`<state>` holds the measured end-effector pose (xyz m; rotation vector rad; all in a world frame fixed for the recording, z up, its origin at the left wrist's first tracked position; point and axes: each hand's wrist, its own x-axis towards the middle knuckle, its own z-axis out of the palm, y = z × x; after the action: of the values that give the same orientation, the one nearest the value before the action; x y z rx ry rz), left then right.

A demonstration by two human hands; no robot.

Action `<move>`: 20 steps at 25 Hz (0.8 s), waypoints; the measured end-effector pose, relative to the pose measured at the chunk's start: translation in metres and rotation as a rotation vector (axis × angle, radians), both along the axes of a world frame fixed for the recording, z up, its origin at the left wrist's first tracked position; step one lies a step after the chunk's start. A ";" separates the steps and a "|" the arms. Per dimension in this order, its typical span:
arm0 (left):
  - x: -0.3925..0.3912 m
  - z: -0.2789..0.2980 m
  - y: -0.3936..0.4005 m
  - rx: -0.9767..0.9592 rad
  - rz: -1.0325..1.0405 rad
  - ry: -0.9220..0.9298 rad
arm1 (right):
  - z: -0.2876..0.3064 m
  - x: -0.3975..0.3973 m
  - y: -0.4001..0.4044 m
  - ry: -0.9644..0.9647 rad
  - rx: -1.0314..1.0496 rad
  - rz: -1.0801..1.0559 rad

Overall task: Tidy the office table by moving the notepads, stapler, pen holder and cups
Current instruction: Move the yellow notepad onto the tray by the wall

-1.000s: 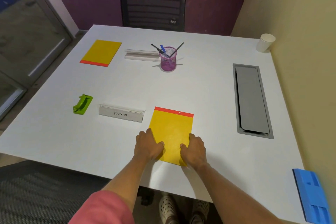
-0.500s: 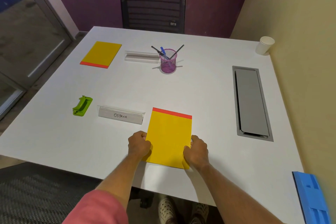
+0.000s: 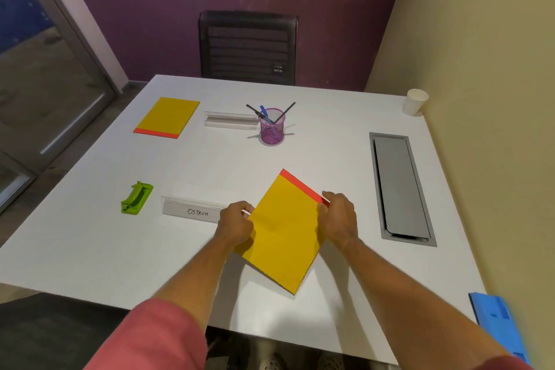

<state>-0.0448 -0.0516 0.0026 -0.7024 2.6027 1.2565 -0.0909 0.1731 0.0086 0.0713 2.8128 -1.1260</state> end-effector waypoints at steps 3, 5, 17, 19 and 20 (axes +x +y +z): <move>-0.018 0.027 0.004 -0.024 -0.117 0.058 | 0.022 -0.017 0.007 0.034 0.009 0.014; -0.027 0.040 0.008 -0.042 -0.177 0.083 | 0.029 -0.022 0.015 0.025 -0.012 0.029; -0.065 0.067 0.049 -0.131 -0.393 0.245 | 0.040 -0.015 0.078 -0.205 -0.334 -0.032; -0.073 0.063 0.064 -0.285 -0.416 0.264 | 0.035 -0.017 0.090 -0.218 -0.390 -0.072; -0.077 0.061 0.073 -0.381 -0.417 0.272 | 0.032 -0.020 0.098 -0.214 -0.401 -0.104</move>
<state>-0.1220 0.0217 0.0631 -0.0134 3.0306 0.7873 -0.1107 0.2707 0.0407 0.2865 2.3745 -1.5777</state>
